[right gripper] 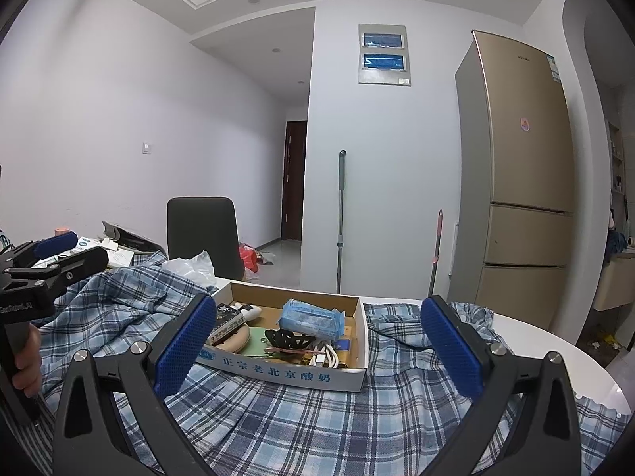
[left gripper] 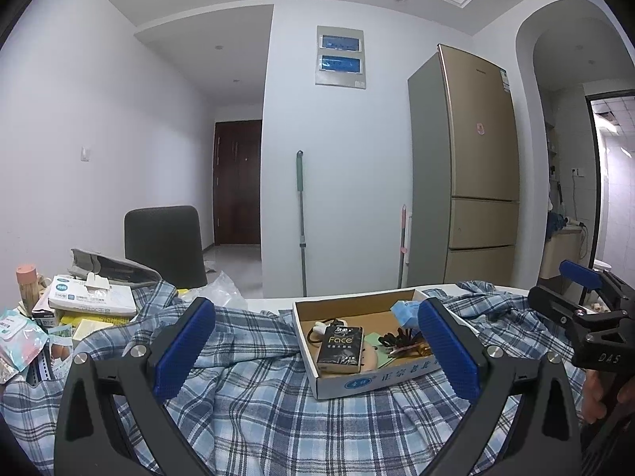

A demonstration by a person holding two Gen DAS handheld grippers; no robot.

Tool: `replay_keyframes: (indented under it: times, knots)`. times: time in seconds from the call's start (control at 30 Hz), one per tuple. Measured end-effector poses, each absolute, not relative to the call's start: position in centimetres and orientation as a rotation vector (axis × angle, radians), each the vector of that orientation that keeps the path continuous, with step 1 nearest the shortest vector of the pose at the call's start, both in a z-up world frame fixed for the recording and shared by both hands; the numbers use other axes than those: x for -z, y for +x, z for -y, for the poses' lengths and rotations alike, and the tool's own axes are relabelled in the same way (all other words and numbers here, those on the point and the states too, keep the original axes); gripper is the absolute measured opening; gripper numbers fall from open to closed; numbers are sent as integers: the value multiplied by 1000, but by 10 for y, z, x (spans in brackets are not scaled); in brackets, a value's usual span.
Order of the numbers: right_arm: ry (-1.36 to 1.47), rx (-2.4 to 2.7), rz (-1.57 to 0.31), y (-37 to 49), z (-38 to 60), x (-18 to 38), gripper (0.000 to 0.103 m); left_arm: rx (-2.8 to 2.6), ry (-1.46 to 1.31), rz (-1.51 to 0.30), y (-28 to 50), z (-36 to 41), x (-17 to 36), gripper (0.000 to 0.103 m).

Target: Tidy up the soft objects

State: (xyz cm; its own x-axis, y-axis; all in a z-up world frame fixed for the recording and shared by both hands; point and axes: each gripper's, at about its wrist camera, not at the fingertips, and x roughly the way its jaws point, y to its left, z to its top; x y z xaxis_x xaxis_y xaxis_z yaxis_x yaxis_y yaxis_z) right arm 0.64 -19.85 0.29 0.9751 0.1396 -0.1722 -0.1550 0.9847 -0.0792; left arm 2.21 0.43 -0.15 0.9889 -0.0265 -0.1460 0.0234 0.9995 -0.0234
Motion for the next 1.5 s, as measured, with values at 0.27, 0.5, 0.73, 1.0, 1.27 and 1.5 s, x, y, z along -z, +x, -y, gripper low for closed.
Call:
replay_keyframes:
  times: [0.27, 0.5, 0.73, 1.0, 1.27, 1.5]
  knots:
    - [-88, -146, -172, 6, 200, -3, 103, 33, -4, -157, 25, -1, 2, 103]
    - [-92, -151, -162, 5, 201, -5, 103, 33, -2, -160, 27, -1, 3, 103]
    - [-90, -151, -165, 7, 201, -4, 103, 33, -1, -169, 28, -1, 4, 103]
    - [-86, -148, -173, 9, 201, -3, 103, 37, 4, -155, 28, 0, 5, 103]
    - [-82, -145, -161, 6, 202, -4, 103, 36, 3, -150, 27, 1, 5, 103]
    - [-61, -149, -190, 12, 206, -2, 103, 33, 0, -156, 27, -1, 5, 103]
